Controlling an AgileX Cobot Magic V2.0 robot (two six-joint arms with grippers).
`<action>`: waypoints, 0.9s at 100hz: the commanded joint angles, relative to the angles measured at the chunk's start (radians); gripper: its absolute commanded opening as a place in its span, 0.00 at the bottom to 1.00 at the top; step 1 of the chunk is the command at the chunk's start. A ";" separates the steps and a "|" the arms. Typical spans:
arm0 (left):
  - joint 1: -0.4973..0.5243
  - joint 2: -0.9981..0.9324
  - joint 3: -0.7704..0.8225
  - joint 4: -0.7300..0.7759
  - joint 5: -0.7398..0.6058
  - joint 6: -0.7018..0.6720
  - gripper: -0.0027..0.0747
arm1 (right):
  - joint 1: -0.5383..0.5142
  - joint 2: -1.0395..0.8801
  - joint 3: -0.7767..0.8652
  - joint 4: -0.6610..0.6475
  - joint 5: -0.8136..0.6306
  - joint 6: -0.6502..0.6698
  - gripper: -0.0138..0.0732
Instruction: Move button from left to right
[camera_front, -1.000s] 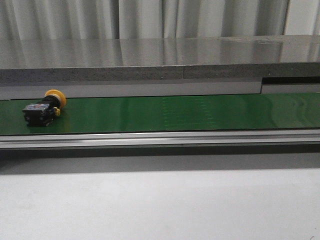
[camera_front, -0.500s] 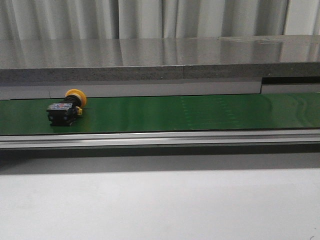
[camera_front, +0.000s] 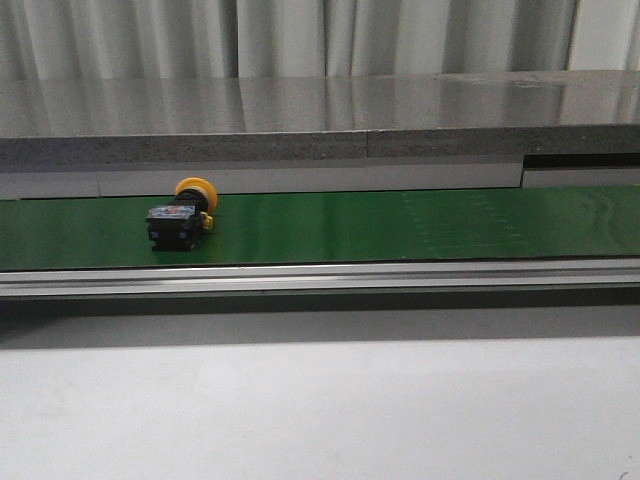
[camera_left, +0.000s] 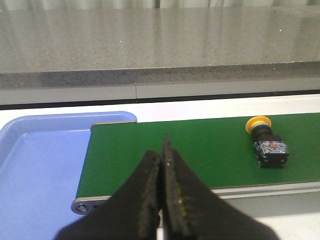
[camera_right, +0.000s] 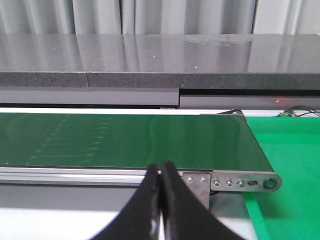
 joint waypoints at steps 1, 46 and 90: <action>-0.007 0.005 -0.028 -0.012 -0.082 0.002 0.01 | 0.004 -0.021 -0.017 -0.009 -0.085 -0.001 0.08; -0.007 0.005 -0.028 -0.012 -0.082 0.002 0.01 | 0.004 -0.013 -0.098 0.019 -0.103 -0.001 0.08; -0.007 0.005 -0.028 -0.012 -0.082 0.002 0.01 | 0.004 0.323 -0.527 0.023 0.362 -0.001 0.08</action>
